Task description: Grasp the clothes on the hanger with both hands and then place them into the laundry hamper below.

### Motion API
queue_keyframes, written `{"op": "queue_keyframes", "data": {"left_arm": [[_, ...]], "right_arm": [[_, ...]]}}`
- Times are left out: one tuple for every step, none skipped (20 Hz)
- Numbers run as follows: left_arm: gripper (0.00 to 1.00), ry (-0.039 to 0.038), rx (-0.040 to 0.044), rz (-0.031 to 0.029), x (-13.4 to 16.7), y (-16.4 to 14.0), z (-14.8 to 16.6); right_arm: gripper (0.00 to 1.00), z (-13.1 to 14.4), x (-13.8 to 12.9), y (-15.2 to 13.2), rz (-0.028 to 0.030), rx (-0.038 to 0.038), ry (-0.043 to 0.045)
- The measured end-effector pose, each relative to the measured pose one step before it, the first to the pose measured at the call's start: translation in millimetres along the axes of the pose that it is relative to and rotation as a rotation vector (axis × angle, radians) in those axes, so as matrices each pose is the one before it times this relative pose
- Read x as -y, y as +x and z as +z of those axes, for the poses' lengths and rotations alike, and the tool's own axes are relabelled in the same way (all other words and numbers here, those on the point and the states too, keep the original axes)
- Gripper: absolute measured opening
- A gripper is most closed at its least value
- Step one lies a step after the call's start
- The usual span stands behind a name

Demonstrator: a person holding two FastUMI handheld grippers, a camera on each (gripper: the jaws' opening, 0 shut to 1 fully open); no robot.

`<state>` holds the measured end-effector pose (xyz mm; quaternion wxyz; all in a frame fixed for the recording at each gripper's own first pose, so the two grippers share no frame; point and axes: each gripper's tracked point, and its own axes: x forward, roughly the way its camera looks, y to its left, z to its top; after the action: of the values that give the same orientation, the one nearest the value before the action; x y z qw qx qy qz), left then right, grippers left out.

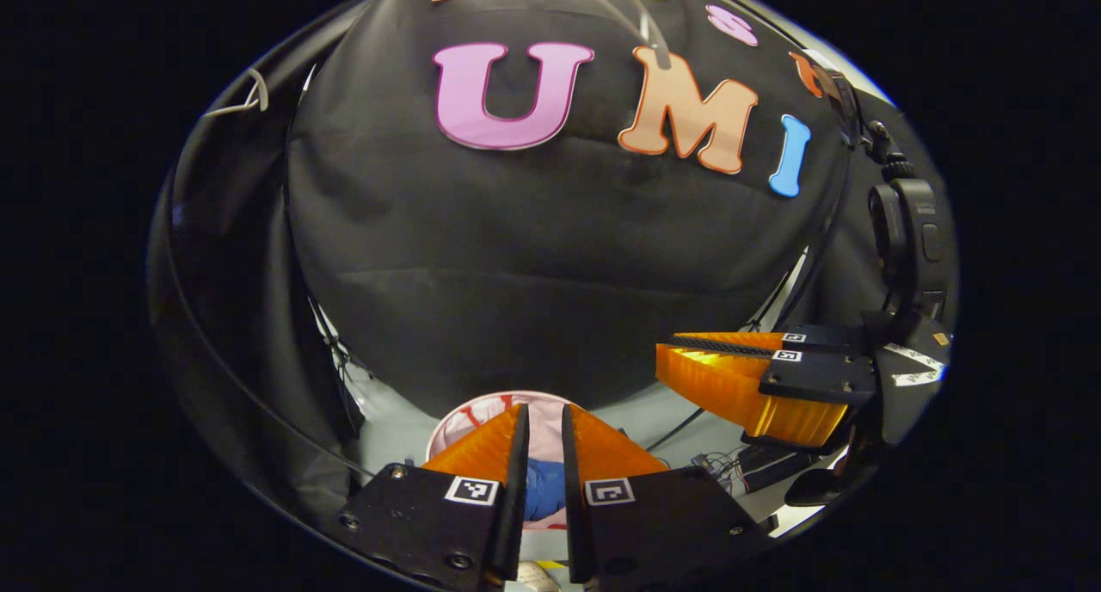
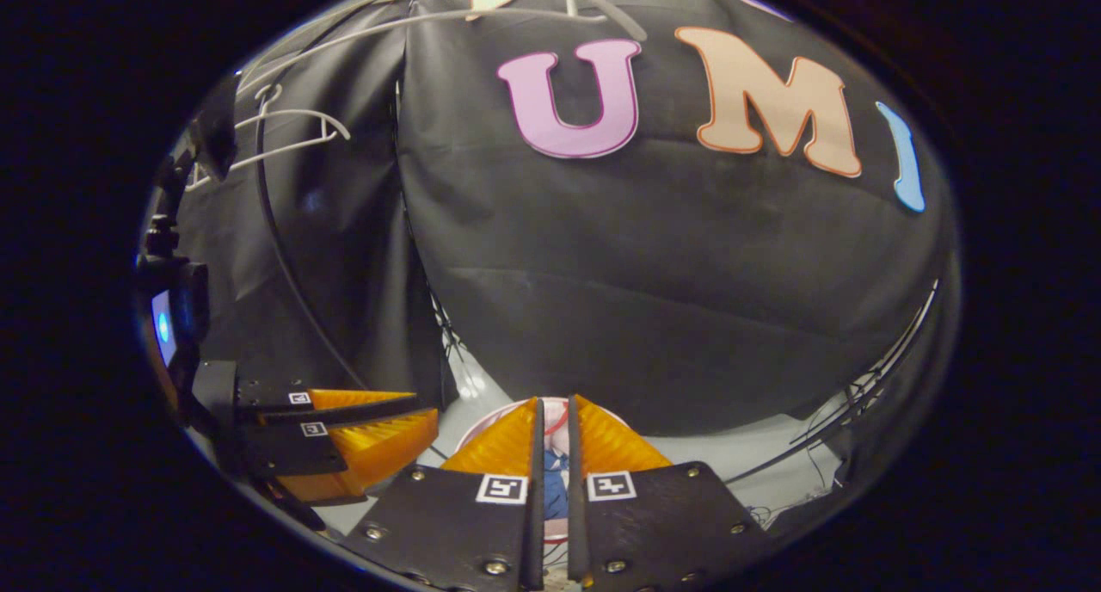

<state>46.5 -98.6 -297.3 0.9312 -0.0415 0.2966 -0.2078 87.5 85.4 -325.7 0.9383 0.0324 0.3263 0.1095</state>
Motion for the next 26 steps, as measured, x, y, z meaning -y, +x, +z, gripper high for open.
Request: {"op": "queue_keyframes", "data": {"left_arm": [[0.23, 0.00489, 0.01712, -0.00579, 3.76, -3.68, 6.27], [0.23, 0.00271, 0.01971, -0.00489, 3.08, -2.61, 8.96], [0.23, 0.00163, 0.02220, -0.00643, 4.77, -2.02, 9.73], [0.23, 0.00142, 0.02434, -0.00531, 3.86, -3.30, 11.03], [0.23, 0.00298, 0.02589, -0.00338, 3.53, -1.04, 13.39], [0.23, 0.00555, 0.02813, -0.00373, 3.68, -3.32, 11.50], [0.23, 0.00825, 0.02753, -0.00235, 2.18, -3.76, 11.94], [0.22, 0.00802, 0.02822, -0.00325, 2.66, -2.30, 11.97], [0.22, 0.00704, 0.02564, -0.00044, 0.82, -2.77, 11.91], [0.22, 0.00506, 0.02863, -0.00078, 1.09, -1.98, 12.62], [0.22, 0.00542, 0.03007, 0.00218, 0.41, -3.07, 14.06], [0.22, 0.00642, 0.02991, 0.00597, -0.84, -3.47, 13.35], [0.23, 0.00555, 0.02968, 0.00593, 0.61, -1.72, 12.37], [0.22, 0.00351, 0.02637, 0.00405, 0.36, -2.82, 12.51], [0.14, 0.00439, 0.02348, 0.00389, -0.27, -3.46, 11.14], [0.20, 0.00541, 0.02385, 0.00311, -0.08, -3.01, 11.64], [0.25, 0.00603, 0.02420, 0.00269, 0.25, -0.49, 10.74], [0.22, 0.00694, 0.02559, 0.00345, -0.26, -1.14, 10.54], [0.22, 0.00579, 0.02567, 0.00531, -1.00, -1.24, 11.72], [0.14, 0.00480, 0.02696, 0.01167, -3.24, -1.71, 11.51], [0.14, 0.00534, 0.02546, 0.01157, -2.07, -0.49, 11.91], [0.22, 0.00636, 0.02308, 0.00918, -1.51, -1.61, 10.89], [0.22, 0.00769, 0.02051, 0.00833, -1.24, 0.19, 8.63], [0.14, 0.00675, 0.01734, 0.00475, -0.44, 1.43, 7.93], [0.14, 0.00567, 0.01655, 0.00369, 0.01, 0.85, 6.98], [0.14, 0.00294, 0.01478, 0.00367, -0.32, -1.11, 6.83]], "right_arm": [[0.11, 9.09, 1.69, -5.77, -0.00557, 0.01976, -0.00109], [0.11, 8.08, 1.45, -4.01, -0.00435, 0.02017, 0.00018], [0.11, 9.02, 1.52, -2.91, -0.00434, 0.02139, 0.00398], [0.11, 10.64, 1.11, -4.74, -0.00332, 0.02300, 0.00598], [0.11, 11.07, 1.54, -4.25, -0.00452, 0.02520, 0.00626], [0.11, 12.66, 2.17, -5.05, -0.00535, 0.02631, 0.00355], [0.11, 11.67, 0.85, -5.06, -0.00473, 0.02711, 0.00104], [0.11, 12.20, 0.76, -4.92, -0.00421, 0.02747, -0.00435], [0.11, 13.63, 1.06, -3.92, -0.00430, 0.02827, -0.00799], [0.11, 14.09, 0.96, -2.60, -0.00433, 0.03035, -0.00734], [0.11, 13.24, 0.10, -3.97, -0.00405, 0.03161, -0.00285], [0.11, 14.63, -0.70, -4.33, -0.00060, 0.03381, 0.00128], [0.11, 16.90, -0.93, -5.83, -0.00104, 0.03233, 0.00211], [0.11, 15.49, -1.18, -4.73, -0.00062, 0.03186, 0.00039], [0.11, 13.42, -3.27, -4.13, -0.00010, 0.03021, -0.00327], [0.11, 13.73, -0.81, -3.14, -0.00117, 0.03009, -0.00567], [0.11, 12.75, -0.33, -3.81, 0.00080, 0.02635, -0.00389], [0.11, 12.35, -1.31, -3.26, 0.00302, 0.02447, 0.00135], [0.11, 10.56, -1.09, -3.19, 0.00098, 0.02253, 0.00684], [0.11, 10.33, -0.04, -3.47, -0.00210, 0.02161, 0.00821], [0.11, 11.30, 1.10, -3.61, -0.00493, 0.02023, 0.00932], [0.11, 9.22, 1.19, -2.74, -0.00691, 0.02001, 0.00875], [0.11, 6.83, 3.46, -1.59, -0.00785, 0.01732, 0.00699], [0.11, 5.70, 2.43, -2.66, -0.00630, 0.01575, 0.00651], [0.11, 4.72, 2.65, -2.02, -0.00615, 0.01228, 0.00396], [0.11, 4.37, 3.56, -1.96, -0.00731, 0.01004, -0.00144]]}}
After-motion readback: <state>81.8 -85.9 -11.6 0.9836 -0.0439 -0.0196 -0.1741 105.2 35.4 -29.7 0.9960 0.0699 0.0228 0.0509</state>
